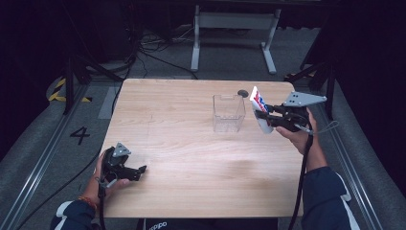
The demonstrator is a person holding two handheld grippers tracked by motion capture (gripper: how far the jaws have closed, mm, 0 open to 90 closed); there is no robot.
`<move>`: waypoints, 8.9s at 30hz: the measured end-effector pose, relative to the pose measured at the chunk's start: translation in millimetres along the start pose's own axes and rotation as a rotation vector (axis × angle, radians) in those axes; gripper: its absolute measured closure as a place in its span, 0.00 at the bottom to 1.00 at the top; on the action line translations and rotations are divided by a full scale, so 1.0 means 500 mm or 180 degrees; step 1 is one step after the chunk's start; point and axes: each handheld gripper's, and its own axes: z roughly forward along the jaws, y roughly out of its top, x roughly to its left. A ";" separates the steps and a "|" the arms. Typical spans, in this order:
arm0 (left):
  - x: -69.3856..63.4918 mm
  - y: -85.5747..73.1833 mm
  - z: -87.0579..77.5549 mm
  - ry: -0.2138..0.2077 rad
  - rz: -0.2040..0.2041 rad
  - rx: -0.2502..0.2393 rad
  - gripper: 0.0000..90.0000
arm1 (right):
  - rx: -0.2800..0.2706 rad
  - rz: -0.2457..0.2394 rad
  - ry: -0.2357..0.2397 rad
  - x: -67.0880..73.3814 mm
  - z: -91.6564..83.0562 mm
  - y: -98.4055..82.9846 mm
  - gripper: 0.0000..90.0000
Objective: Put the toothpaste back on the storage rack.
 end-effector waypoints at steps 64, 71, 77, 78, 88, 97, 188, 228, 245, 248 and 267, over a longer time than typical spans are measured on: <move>0.000 0.000 0.000 0.0000 0.0000 -0.0001 0.00 | -0.0385 0.0246 0.0033 -0.029 0.136 0.051 0.76; 0.000 0.000 0.000 0.0000 0.0000 0.0000 0.00 | -0.0380 0.0277 0.0039 -0.034 0.150 0.044 0.76; 0.000 0.000 0.000 0.0001 0.0000 -0.0004 0.00 | -0.0379 0.0294 0.0049 -0.035 0.165 0.042 0.76; 0.000 0.000 0.000 0.0001 0.0000 0.0000 0.00 | -0.0385 0.0294 0.0050 -0.036 0.168 0.041 0.76; 0.000 0.000 0.000 0.0001 0.0001 0.0000 0.00 | -0.0399 0.0371 0.0079 -0.042 0.187 0.025 0.76; 0.000 0.000 0.000 0.0002 0.0008 -0.0002 0.00 | -0.0378 0.0434 0.0083 -0.048 0.207 0.001 0.76; 0.000 -0.001 0.000 -0.0011 0.0003 -0.0012 0.00 | 0.0359 0.0306 -0.0073 -0.036 0.264 -0.081 0.70; -0.001 -0.001 0.000 -0.0008 0.0005 -0.0013 0.00 | 0.0342 0.0179 -0.0122 -0.014 0.209 -0.046 0.65; -0.001 -0.001 -0.001 -0.0008 0.0004 -0.0013 0.00 | 0.0483 0.0009 -0.0149 0.012 0.159 -0.034 0.58; -0.001 -0.001 -0.001 0.0000 0.0005 -0.0006 0.00 | 0.0481 -0.0049 -0.0124 0.023 0.142 -0.030 0.54; -0.001 -0.001 -0.001 -0.0001 0.0005 -0.0008 0.00 | 0.0809 -0.0280 -0.0173 0.059 0.100 -0.065 0.35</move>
